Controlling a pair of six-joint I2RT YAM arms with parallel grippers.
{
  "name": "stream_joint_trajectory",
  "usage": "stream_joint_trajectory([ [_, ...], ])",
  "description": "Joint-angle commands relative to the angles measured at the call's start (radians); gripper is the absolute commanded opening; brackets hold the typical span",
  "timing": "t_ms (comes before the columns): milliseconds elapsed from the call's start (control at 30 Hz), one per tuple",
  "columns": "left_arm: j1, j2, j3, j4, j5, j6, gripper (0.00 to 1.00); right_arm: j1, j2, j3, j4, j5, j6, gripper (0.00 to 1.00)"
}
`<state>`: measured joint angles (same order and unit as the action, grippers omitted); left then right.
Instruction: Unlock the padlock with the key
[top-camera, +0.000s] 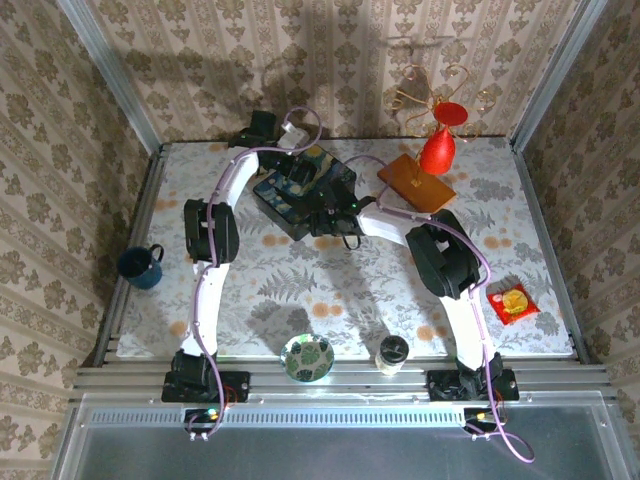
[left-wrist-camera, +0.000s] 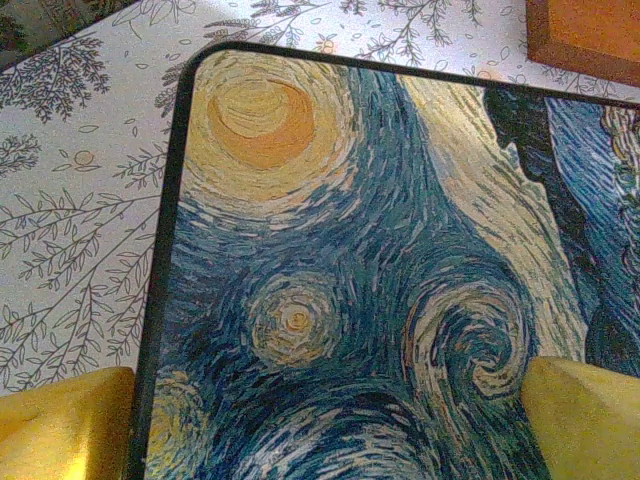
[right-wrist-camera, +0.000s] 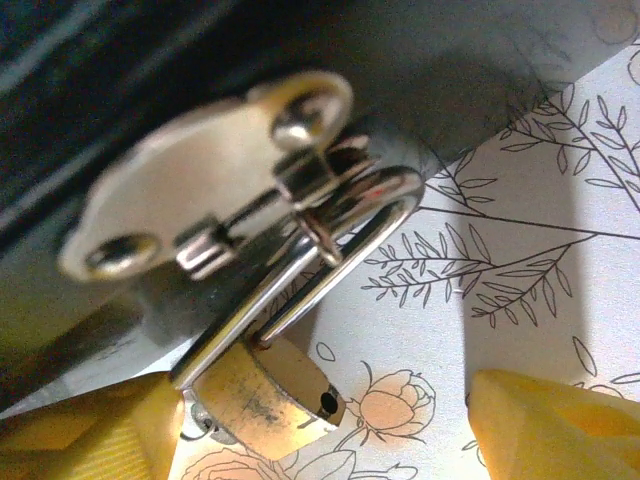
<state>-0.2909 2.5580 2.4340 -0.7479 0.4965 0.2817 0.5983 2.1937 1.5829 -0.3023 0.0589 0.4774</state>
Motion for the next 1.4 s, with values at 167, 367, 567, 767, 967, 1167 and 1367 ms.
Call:
stream_joint_trajectory([
  [167, -0.006, -0.02, -0.042, -0.09, -0.029, 0.028, 0.99, 0.009, 0.053, 0.025, -0.1, 0.186, 0.036, 0.48],
  [367, -0.004, -0.024, -0.052, -0.078, -0.036, 0.022, 1.0, -0.018, 0.014, -0.03, -0.037, 0.101, 0.015, 0.38],
  [567, -0.001, -0.032, -0.064, -0.072, -0.048, 0.013, 1.0, -0.031, -0.01, -0.054, 0.0, 0.025, 0.016, 0.09],
  [767, 0.001, -0.111, -0.135, -0.04, -0.044, 0.004, 1.0, -0.104, -0.072, -0.137, 0.1, -0.125, 0.005, 0.0],
  [967, 0.004, -0.207, -0.239, 0.031, -0.069, 0.006, 1.0, -0.151, -0.076, -0.155, 0.184, -0.293, 0.049, 0.0],
  [1167, 0.001, -0.229, -0.255, 0.018, -0.109, 0.007, 1.0, -0.159, -0.074, -0.15, 0.171, -0.296, 0.07, 0.0],
  [1367, -0.087, -0.435, -0.441, 0.156, -0.416, -0.13, 1.0, -0.157, -0.092, -0.173, 0.193, -0.333, 0.077, 0.0],
])
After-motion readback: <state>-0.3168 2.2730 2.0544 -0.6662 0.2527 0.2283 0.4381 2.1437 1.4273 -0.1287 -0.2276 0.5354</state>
